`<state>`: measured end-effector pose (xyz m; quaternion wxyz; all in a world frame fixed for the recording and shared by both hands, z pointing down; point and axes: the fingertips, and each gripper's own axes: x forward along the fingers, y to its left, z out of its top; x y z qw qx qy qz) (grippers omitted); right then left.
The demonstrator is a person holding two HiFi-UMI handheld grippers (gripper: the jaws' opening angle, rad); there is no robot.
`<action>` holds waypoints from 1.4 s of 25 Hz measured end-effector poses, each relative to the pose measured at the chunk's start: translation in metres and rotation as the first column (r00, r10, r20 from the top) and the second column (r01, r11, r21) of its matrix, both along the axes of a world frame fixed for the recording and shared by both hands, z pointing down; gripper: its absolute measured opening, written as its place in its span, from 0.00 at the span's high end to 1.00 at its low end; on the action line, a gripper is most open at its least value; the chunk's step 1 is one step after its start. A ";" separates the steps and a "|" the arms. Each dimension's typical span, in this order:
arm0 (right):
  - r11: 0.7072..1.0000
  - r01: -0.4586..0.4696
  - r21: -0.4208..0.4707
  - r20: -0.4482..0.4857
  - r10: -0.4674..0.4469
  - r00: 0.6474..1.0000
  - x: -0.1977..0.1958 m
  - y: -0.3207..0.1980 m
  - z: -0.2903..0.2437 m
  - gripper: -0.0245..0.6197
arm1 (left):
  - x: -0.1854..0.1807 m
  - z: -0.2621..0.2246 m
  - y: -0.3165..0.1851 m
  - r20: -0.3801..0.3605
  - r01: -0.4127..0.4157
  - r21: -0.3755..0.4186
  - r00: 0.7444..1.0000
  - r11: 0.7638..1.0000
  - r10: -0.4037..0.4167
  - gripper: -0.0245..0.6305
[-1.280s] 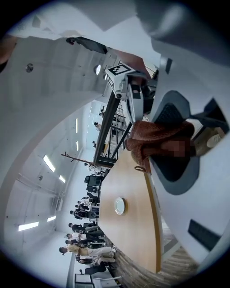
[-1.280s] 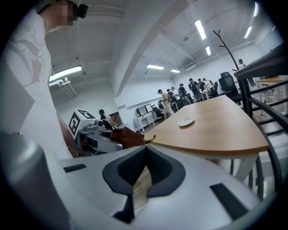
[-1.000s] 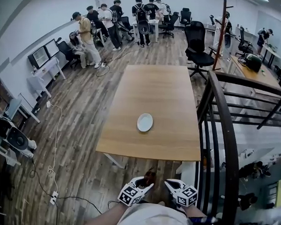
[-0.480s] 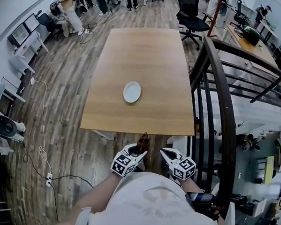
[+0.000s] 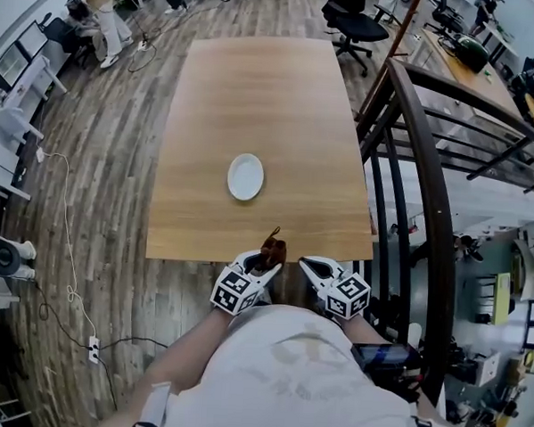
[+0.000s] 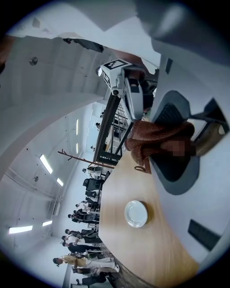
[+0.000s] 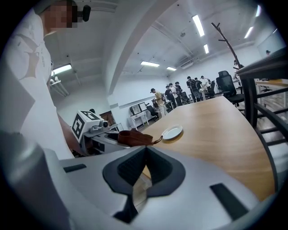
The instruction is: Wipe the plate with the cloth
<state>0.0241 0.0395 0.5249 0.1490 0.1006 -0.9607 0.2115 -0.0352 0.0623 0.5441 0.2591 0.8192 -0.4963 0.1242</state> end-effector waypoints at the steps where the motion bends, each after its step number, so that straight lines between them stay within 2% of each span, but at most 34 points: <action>1: 1.000 -0.005 0.001 -0.004 0.005 1.000 -0.005 -0.004 0.001 0.94 | -0.008 0.002 -0.002 -0.001 0.005 -0.002 1.000 1.000 -0.005 0.70; 7: 0.999 -0.053 -0.007 -0.023 0.053 0.998 -0.029 -0.032 0.009 0.94 | -0.051 0.007 -0.010 0.001 0.044 -0.012 0.999 0.999 -0.044 0.70; 11: 0.999 -0.034 -0.016 -0.035 0.033 0.999 -0.041 -0.049 0.011 0.94 | -0.076 0.009 -0.023 0.000 0.102 -0.027 0.995 0.994 -0.103 0.70; 16: 0.999 -0.027 -0.035 -0.029 0.026 0.999 -0.047 -0.078 0.014 0.94 | -0.089 0.010 -0.042 0.005 0.154 -0.046 0.988 0.987 -0.154 0.70; 22: 0.999 0.028 -0.040 -0.004 -0.028 1.000 -0.077 -0.101 0.012 0.94 | -0.112 0.007 -0.054 0.032 0.218 -0.060 0.976 0.974 -0.217 0.70; 28: 0.990 0.136 -0.040 0.085 -0.132 0.988 -0.109 -0.121 -0.001 0.94 | -0.136 0.013 -0.068 0.088 0.271 -0.117 0.961 0.956 -0.261 0.70; 35: 0.987 0.146 -0.073 0.090 -0.139 0.986 -0.123 -0.143 0.008 0.94 | -0.166 0.017 -0.081 0.156 0.331 -0.150 0.938 0.932 -0.309 0.70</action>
